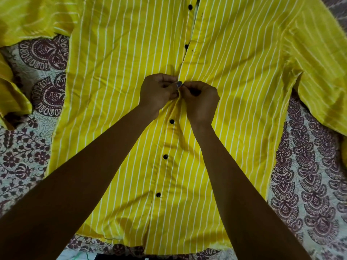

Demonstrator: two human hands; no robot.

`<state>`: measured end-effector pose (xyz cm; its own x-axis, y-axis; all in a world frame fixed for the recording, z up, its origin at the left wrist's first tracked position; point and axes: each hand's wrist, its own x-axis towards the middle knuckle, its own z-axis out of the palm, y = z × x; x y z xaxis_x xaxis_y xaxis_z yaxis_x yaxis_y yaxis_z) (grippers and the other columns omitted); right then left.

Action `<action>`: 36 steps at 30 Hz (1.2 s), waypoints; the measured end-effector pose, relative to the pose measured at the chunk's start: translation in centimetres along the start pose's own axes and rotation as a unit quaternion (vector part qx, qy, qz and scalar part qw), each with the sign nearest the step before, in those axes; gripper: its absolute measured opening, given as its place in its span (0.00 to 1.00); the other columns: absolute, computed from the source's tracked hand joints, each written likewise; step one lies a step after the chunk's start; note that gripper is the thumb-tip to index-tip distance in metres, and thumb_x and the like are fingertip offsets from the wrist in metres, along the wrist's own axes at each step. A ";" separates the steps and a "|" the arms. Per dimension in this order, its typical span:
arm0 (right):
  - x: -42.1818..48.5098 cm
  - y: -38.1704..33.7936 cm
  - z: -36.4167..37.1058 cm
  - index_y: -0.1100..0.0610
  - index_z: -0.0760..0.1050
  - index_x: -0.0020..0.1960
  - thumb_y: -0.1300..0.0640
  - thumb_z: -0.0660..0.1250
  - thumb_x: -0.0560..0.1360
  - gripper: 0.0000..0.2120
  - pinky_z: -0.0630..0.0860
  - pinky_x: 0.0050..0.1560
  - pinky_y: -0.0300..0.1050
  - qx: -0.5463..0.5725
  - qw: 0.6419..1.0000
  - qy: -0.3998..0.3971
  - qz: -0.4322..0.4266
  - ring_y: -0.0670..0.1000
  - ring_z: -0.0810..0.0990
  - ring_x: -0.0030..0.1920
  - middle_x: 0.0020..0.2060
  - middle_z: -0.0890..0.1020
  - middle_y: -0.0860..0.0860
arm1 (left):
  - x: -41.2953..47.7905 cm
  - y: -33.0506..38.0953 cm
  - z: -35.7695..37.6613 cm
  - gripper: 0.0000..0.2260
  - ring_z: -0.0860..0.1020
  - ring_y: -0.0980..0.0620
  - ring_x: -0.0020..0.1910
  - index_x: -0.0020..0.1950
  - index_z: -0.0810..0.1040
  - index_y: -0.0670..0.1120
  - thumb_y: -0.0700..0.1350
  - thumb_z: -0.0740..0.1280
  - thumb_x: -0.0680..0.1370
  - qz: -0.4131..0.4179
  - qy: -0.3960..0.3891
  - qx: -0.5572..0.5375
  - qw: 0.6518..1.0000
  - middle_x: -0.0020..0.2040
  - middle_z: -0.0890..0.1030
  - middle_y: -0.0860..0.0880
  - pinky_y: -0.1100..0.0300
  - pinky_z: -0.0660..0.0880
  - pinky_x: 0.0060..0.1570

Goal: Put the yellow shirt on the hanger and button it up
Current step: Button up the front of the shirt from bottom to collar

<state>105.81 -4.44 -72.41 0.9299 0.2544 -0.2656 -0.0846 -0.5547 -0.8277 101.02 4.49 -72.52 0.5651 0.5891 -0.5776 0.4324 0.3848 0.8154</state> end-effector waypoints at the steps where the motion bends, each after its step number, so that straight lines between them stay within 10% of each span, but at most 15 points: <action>1: 0.0 0.1 0.0 0.60 0.83 0.45 0.62 0.72 0.70 0.04 0.73 0.40 0.29 -0.016 1.000 -0.006 -0.012 0.44 0.81 0.38 0.40 0.85 0.54 | 0.1 0.0 -0.1 0.08 0.78 0.60 0.27 0.46 0.74 0.40 0.39 0.72 0.72 -0.004 0.007 -0.001 1.000 0.34 0.77 0.47 0.66 0.77 0.32; 5: 0.1 0.3 -0.2 0.58 0.82 0.44 0.61 0.72 0.69 0.04 0.76 0.45 0.40 -0.063 0.996 -0.034 -0.045 0.49 0.82 0.41 0.40 0.85 0.53 | 0.8 -0.1 -0.2 0.14 0.76 0.56 0.25 0.39 0.66 0.46 0.35 0.71 0.72 0.001 0.016 0.015 1.000 0.32 0.74 0.47 0.62 0.76 0.29; 9: 0.2 -0.1 -0.2 0.59 0.83 0.42 0.61 0.72 0.69 0.03 0.71 0.39 0.31 -0.046 0.998 -0.025 -0.040 0.46 0.80 0.37 0.38 0.85 0.52 | 1.9 -0.7 0.1 0.18 0.70 0.51 0.27 0.36 0.61 0.49 0.34 0.69 0.71 0.033 0.042 0.060 0.997 0.29 0.70 0.47 0.55 0.69 0.33; 14: 1.6 0.1 0.1 0.53 0.81 0.30 0.66 0.69 0.69 0.12 0.76 0.39 0.47 0.092 0.986 -0.058 0.129 0.54 0.81 0.34 0.27 0.81 0.52 | 1.3 -1.9 0.6 0.18 0.75 0.55 0.32 0.35 0.60 0.52 0.39 0.70 0.71 0.175 0.079 0.145 0.971 0.31 0.74 0.51 0.64 0.69 0.36; 18: 2.5 -0.2 -0.4 0.60 0.76 0.30 0.66 0.68 0.71 0.11 0.67 0.25 0.38 0.175 0.945 -0.127 0.245 0.49 0.72 0.23 0.21 0.74 0.52 | 0.4 -2.2 0.7 0.07 0.78 0.46 0.37 0.44 0.68 0.43 0.39 0.67 0.73 0.271 0.064 0.169 0.945 0.36 0.77 0.42 0.52 0.74 0.39; 22: 3.8 0.2 -1.1 0.59 0.81 0.38 0.58 0.65 0.65 0.07 0.73 0.39 0.48 0.002 0.996 -0.049 0.077 0.57 0.81 0.37 0.34 0.83 0.57 | 0.5 -3.6 -0.6 0.12 0.73 0.45 0.58 0.60 0.72 0.54 0.47 0.62 0.76 0.358 0.115 0.459 0.805 0.59 0.78 0.48 0.53 0.65 0.56; 25: 4.9 2.6 -3.1 0.58 0.76 0.60 0.51 0.58 0.73 0.19 0.67 0.61 0.47 -0.238 0.962 0.053 -0.122 0.60 0.75 0.61 0.59 0.79 0.58 | 1.0 -4.5 -3.2 0.23 0.54 0.43 0.75 0.73 0.58 0.57 0.59 0.51 0.79 0.313 0.066 0.598 0.735 0.76 0.57 0.48 0.39 0.47 0.70; 28: 5.3 5.7 -5.6 0.51 0.58 0.75 0.38 0.46 0.75 0.31 0.52 0.73 0.56 -0.401 0.906 -0.004 -0.135 0.59 0.54 0.75 0.75 0.57 0.56 | 1.8 -4.5 -5.6 0.26 0.48 0.43 0.76 0.76 0.50 0.55 0.61 0.46 0.79 0.260 0.095 0.631 0.725 0.77 0.50 0.47 0.33 0.43 0.68; 36: 6.1 7.2 -8.2 0.47 0.47 0.76 0.30 0.41 0.72 0.37 0.41 0.71 0.67 -0.458 0.880 -0.039 -0.119 0.61 0.42 0.76 0.77 0.46 0.51 | 4.3 -2.7 -14.2 0.28 0.46 0.40 0.76 0.76 0.47 0.51 0.60 0.46 0.80 0.067 0.289 0.544 0.785 0.77 0.49 0.45 0.32 0.43 0.68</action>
<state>113.82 -13.36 -75.92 0.8521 0.4829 -0.2017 0.4658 -0.8755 -0.1284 92.34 16.12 -76.67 0.3799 0.9172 -0.1200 0.9179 -0.3576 0.1722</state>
